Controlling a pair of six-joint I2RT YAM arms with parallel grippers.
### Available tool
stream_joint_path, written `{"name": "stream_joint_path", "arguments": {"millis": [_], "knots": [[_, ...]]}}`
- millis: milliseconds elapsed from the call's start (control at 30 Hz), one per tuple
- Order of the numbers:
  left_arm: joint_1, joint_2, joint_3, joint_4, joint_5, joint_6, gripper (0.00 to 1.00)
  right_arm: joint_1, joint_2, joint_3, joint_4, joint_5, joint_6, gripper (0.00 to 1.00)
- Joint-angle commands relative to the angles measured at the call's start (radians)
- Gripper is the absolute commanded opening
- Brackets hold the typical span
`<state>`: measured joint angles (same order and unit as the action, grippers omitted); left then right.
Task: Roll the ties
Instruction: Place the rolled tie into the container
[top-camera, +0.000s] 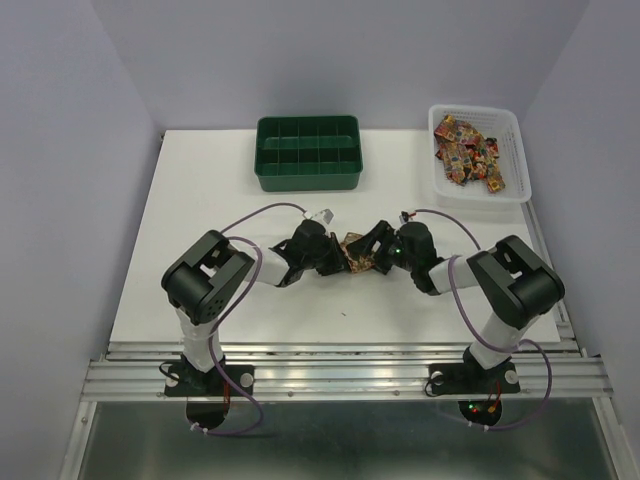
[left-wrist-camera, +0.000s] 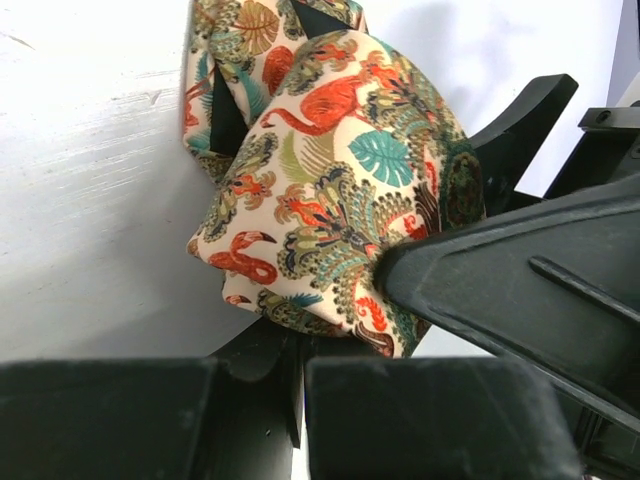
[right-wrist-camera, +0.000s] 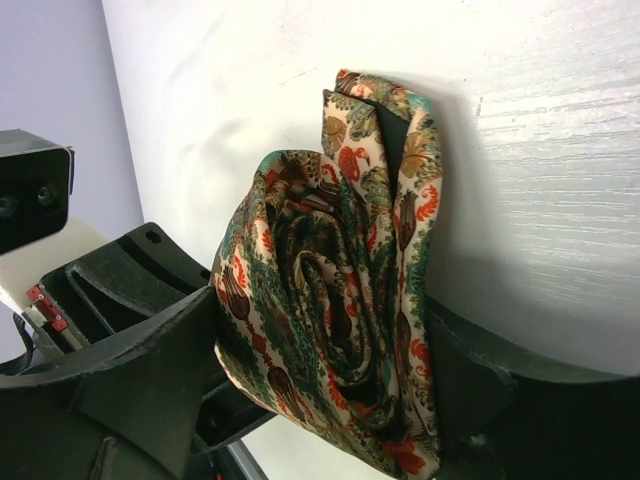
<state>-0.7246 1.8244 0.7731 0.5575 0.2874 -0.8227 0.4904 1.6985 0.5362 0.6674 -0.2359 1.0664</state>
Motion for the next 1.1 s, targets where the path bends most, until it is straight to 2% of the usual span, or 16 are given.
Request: {"name": "stream_joint_path", "arguments": {"millis": [0, 267, 467, 500, 567, 600, 700, 733, 833, 1067], "knots": [[-0.007, 0.016, 0.035, 0.039, 0.024, -0.007, 0.08, 0.005, 0.081, -0.027, -0.115, 0.006, -0.036, 0.74], [-0.01, 0.033, 0.038, 0.055, 0.042, -0.013, 0.08, 0.005, 0.113, -0.048, -0.022, -0.009, -0.034, 0.5], [-0.013, 0.035, 0.037, 0.056, 0.036, -0.013, 0.08, 0.005, 0.115, -0.076, 0.046, -0.032, -0.034, 0.24], [-0.015, 0.035, 0.038, 0.056, 0.036, -0.013, 0.08, 0.005, 0.115, -0.081, 0.063, -0.037, -0.031, 0.16], [-0.015, 0.035, 0.038, 0.058, 0.036, -0.012, 0.09, 0.005, 0.113, -0.091, 0.1, -0.051, -0.032, 0.08], [-0.013, 0.03, 0.035, 0.053, 0.035, -0.009, 0.11, 0.005, 0.107, -0.094, 0.116, -0.054, -0.036, 0.01], [-0.013, 0.015, 0.032, 0.032, 0.024, 0.0, 0.16, 0.007, 0.08, -0.107, 0.155, -0.059, -0.039, 0.01], [-0.015, 0.007, 0.029, 0.024, 0.018, 0.005, 0.2, 0.007, 0.067, -0.107, 0.159, -0.057, -0.046, 0.01], [-0.013, -0.031, 0.023, -0.019, -0.008, 0.022, 0.23, 0.007, 0.001, -0.11, 0.152, -0.023, -0.063, 0.01], [-0.015, -0.196, -0.003, -0.132, -0.091, 0.053, 0.3, 0.005, -0.166, -0.078, 0.008, 0.108, -0.118, 0.01]]}}
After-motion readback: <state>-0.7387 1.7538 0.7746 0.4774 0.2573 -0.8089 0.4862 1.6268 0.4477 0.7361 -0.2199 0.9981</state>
